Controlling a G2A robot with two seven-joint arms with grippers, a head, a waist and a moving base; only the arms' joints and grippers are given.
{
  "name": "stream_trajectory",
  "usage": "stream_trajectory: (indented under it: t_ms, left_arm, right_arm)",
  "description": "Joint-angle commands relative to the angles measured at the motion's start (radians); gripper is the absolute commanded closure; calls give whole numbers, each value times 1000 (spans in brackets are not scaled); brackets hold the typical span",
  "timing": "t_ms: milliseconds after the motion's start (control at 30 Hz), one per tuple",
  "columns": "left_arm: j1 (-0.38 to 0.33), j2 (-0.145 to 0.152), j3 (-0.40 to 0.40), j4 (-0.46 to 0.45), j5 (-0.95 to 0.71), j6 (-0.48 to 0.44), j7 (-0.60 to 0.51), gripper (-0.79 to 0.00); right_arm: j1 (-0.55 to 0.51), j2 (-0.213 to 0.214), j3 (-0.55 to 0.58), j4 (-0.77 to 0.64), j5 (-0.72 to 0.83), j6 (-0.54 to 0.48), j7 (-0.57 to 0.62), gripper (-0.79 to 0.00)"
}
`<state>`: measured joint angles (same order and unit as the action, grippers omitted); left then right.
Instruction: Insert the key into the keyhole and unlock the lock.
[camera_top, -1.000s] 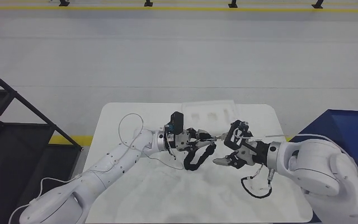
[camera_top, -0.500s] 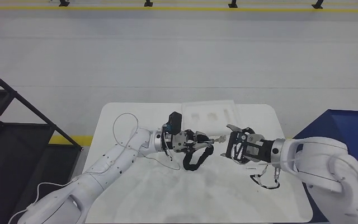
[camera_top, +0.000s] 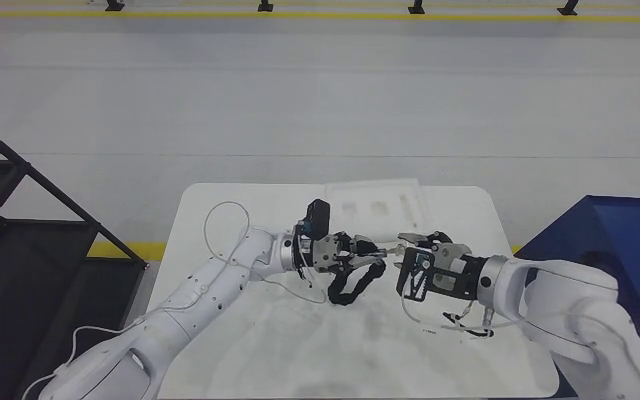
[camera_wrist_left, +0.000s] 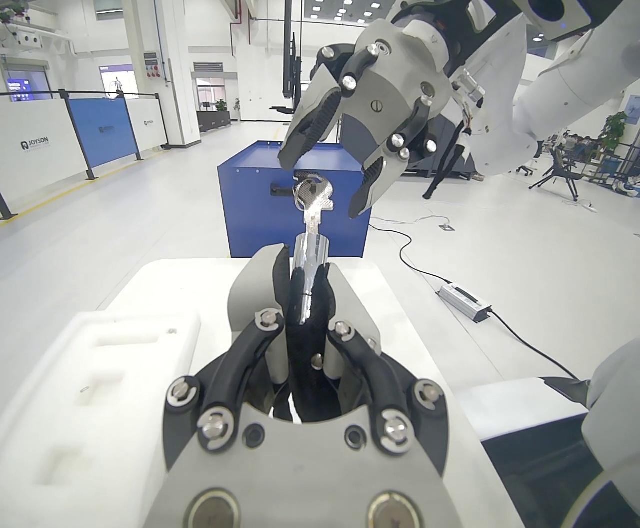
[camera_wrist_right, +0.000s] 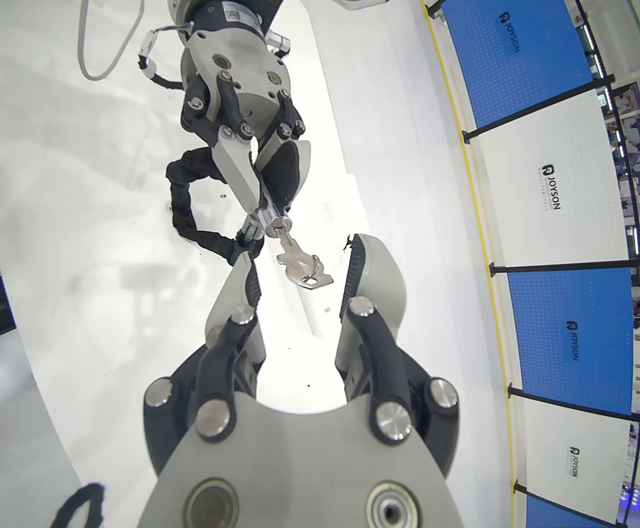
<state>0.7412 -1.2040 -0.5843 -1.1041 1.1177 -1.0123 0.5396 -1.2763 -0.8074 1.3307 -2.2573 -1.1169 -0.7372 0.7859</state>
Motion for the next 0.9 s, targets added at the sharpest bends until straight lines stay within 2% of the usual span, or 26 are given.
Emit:
stream_trajectory:
  t_ms: [0,100,233,333,467,600,867]
  left_arm:
    - [-2,-3,5,2,-6,0,-3,0]
    - [-6,-6,12,5,-12,0,-1,0]
    - [-11,-8,19,18,-15,0,6,0]
    - [-14,-9,24,23,-14,0,12,0]
    - [-18,-10,32,26,-12,0,19,0]
    - [-23,-11,40,23,-6,0,25,0]
    - [-30,-13,50,24,18,0,48,0]
  right_arm:
    - [-7,0,-4,3,-10,3,-4,-283]
    - [-12,-1,-13,13,-12,11,-4,-188]
    - [-9,-2,-21,22,-8,15,-1,-145]
    - [-6,-3,-21,28,15,23,-9,0]
    - [-5,-4,-13,39,75,47,-9,0]
    - [0,-6,-12,67,216,82,25,0]
    - [57,-11,-19,136,509,234,138,0]
